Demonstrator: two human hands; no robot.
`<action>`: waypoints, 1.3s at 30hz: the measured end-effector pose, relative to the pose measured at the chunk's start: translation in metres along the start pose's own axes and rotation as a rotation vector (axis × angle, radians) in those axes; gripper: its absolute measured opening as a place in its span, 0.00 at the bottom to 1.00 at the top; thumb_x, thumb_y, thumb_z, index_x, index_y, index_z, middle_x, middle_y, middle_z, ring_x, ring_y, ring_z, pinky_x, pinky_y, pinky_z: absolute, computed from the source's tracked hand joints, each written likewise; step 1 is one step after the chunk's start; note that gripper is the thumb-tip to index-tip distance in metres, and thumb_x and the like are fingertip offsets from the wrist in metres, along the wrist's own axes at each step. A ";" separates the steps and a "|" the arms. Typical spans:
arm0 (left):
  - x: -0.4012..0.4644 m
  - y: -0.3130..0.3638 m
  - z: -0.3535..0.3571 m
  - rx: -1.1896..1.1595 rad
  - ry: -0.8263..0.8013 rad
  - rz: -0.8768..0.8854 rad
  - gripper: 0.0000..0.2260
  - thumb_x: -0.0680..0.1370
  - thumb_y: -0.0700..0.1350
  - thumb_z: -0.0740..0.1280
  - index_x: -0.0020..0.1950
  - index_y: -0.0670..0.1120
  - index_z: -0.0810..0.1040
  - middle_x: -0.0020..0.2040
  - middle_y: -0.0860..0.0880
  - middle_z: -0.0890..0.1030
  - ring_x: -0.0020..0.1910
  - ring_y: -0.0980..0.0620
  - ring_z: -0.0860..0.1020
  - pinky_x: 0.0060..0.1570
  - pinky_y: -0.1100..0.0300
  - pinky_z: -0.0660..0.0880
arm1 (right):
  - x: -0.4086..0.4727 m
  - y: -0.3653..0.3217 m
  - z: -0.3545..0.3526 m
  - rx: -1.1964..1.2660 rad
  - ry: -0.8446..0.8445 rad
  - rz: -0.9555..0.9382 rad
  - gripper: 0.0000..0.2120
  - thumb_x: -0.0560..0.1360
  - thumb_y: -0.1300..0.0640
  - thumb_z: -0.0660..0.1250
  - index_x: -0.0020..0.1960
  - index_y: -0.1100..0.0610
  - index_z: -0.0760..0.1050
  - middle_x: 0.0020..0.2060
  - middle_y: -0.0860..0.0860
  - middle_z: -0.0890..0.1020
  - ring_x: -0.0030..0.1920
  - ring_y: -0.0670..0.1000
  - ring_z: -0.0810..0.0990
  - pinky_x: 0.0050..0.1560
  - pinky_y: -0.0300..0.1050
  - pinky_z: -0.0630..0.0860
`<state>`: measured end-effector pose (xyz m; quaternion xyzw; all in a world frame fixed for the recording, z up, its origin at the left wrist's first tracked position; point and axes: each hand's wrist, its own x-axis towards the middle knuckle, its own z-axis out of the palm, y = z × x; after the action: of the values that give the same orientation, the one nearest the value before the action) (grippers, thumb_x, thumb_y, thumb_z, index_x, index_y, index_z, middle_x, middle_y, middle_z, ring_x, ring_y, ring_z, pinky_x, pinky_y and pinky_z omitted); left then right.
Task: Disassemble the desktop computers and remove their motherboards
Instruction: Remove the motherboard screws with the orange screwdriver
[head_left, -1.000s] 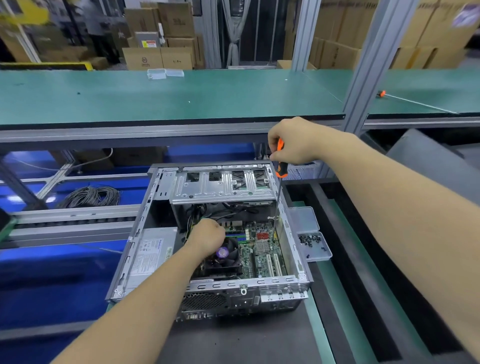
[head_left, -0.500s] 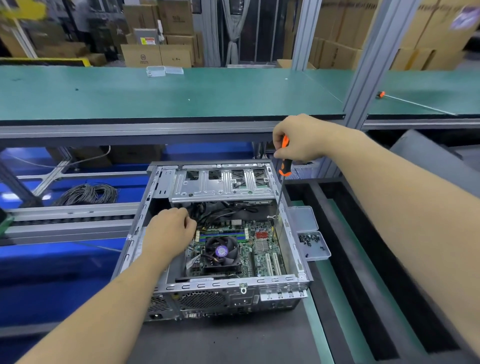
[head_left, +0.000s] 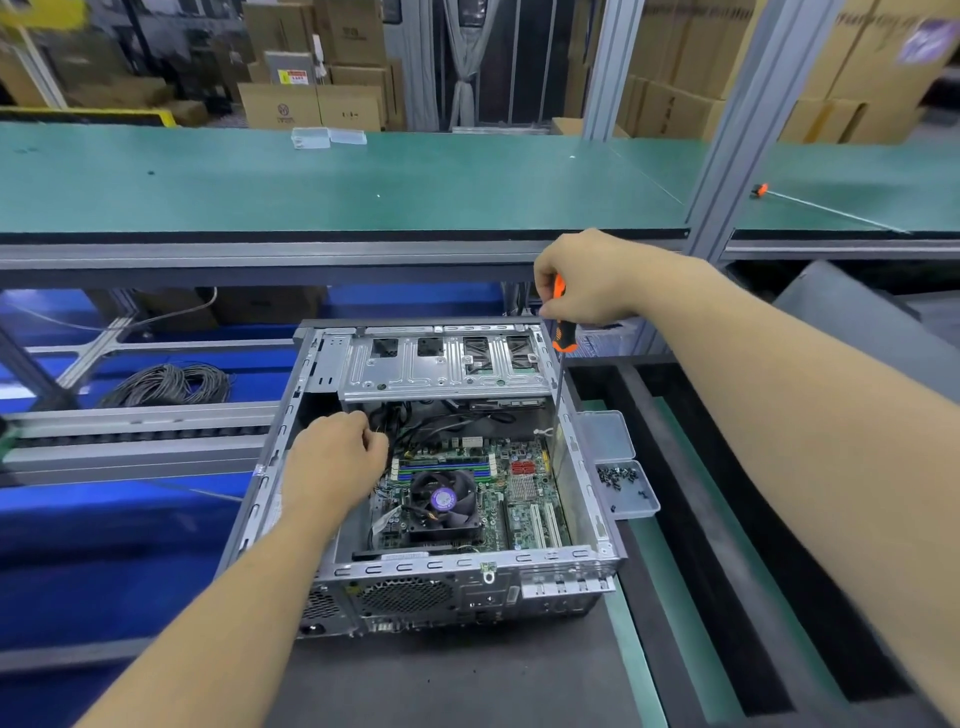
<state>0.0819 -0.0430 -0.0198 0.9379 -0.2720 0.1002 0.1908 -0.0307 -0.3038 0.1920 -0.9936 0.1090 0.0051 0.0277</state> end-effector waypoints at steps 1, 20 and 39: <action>0.000 0.000 -0.001 -0.002 -0.001 -0.002 0.14 0.75 0.46 0.62 0.31 0.44 0.68 0.28 0.49 0.71 0.30 0.49 0.71 0.27 0.57 0.65 | 0.001 -0.002 0.001 -0.008 -0.002 -0.003 0.07 0.76 0.56 0.69 0.40 0.51 0.75 0.38 0.49 0.80 0.37 0.52 0.80 0.36 0.44 0.76; 0.001 -0.001 0.001 0.007 -0.010 0.012 0.14 0.76 0.46 0.61 0.31 0.44 0.67 0.28 0.49 0.71 0.31 0.49 0.71 0.29 0.56 0.66 | -0.001 -0.006 -0.002 0.015 -0.020 0.039 0.05 0.76 0.57 0.69 0.41 0.53 0.76 0.35 0.51 0.82 0.34 0.53 0.83 0.37 0.48 0.82; 0.000 -0.003 0.003 0.010 0.014 0.050 0.15 0.76 0.45 0.62 0.30 0.44 0.64 0.27 0.47 0.70 0.29 0.47 0.69 0.28 0.56 0.61 | 0.007 -0.023 -0.012 -0.226 -0.209 0.028 0.10 0.80 0.50 0.64 0.41 0.53 0.74 0.43 0.53 0.81 0.41 0.56 0.78 0.46 0.51 0.77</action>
<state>0.0832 -0.0419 -0.0232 0.9310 -0.2934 0.1128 0.1856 -0.0188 -0.2834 0.2051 -0.9828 0.1183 0.1213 -0.0732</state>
